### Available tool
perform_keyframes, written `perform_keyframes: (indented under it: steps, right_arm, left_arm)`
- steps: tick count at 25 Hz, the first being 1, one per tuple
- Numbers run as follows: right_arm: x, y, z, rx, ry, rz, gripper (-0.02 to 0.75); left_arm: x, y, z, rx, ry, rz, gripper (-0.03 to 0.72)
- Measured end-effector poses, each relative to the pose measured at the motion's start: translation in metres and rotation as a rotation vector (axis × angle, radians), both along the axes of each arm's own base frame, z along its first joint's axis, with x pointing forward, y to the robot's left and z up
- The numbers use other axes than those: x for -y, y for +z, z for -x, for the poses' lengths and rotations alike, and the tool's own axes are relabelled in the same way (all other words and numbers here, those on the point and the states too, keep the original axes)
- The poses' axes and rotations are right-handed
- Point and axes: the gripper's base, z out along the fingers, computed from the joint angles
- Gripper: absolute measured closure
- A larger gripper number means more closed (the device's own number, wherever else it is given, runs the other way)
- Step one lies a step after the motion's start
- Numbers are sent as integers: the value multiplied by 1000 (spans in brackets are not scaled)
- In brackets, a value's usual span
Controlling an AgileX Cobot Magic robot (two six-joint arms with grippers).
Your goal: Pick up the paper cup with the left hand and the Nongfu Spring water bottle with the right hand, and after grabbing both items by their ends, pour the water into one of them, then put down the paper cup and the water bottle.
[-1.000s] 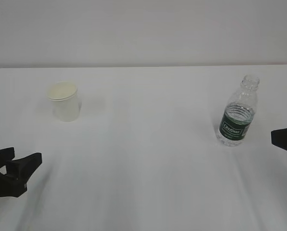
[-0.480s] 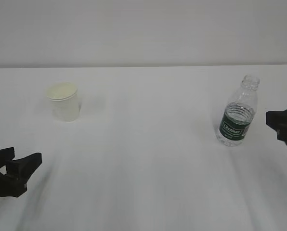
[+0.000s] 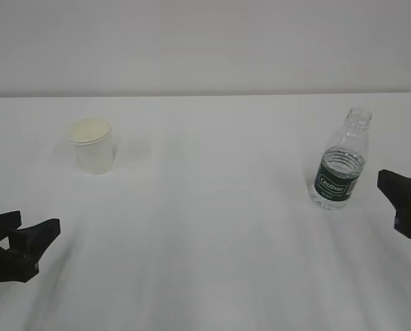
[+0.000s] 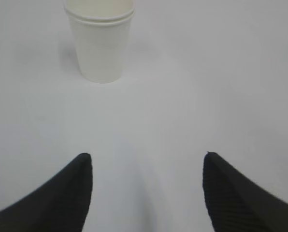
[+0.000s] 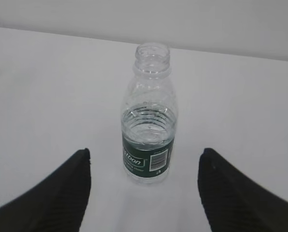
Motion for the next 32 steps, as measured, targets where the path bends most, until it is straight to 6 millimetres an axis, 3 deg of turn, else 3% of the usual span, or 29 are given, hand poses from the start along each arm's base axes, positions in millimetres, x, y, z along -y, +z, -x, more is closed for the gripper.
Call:
perform_keyframes:
  steps: [8,15,28,32]
  right_arm:
    - [-5,-17,-10,-29,40,4,213]
    - [-9,-35,-21,-44,39,-33,134]
    - [-14,-57,-34,5,54,-92,128]
    - [-15,-68,-38,-3,57,-96,128]
  left_arm:
    - [0,0,0,0,0,0,174]
    - [0,0,0,0,0,0,174]
    - [-3,0,-2,1,41,3,174]
    - [0,6,-14,45,47,16,174]
